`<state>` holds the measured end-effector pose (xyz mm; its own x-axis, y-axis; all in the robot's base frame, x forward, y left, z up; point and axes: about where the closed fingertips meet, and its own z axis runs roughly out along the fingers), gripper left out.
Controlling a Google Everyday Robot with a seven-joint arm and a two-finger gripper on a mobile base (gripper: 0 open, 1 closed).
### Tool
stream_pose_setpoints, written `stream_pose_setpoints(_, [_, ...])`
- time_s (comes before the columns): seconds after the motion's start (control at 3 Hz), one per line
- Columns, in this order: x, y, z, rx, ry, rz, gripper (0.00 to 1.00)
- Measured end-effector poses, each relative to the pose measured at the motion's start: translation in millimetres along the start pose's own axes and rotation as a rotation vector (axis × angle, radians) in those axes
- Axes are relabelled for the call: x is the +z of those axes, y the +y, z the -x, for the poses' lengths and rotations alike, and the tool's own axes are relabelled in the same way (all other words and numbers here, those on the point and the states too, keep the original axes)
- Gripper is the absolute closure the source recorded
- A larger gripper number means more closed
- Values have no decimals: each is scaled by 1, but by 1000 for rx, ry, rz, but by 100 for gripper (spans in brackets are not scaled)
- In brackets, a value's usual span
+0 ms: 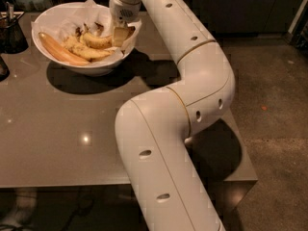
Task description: Pick banana from white bowl
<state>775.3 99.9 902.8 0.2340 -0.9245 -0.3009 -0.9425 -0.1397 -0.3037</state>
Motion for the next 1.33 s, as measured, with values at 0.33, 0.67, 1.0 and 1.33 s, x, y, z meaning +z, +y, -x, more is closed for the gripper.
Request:
stream_pose_setpoints(0.33, [-25,-8,12,-42,-49,-58,100])
stream_pose_setpoints(0.67, [-40,-9,18,-69,-95,-86,100])
stream_pose_setpoints(1.0, [-37,-12,20,-68,-97,-90,100])
stream_pose_setpoints(1.33, [-47,-4,21,-31,-118,-77,100])
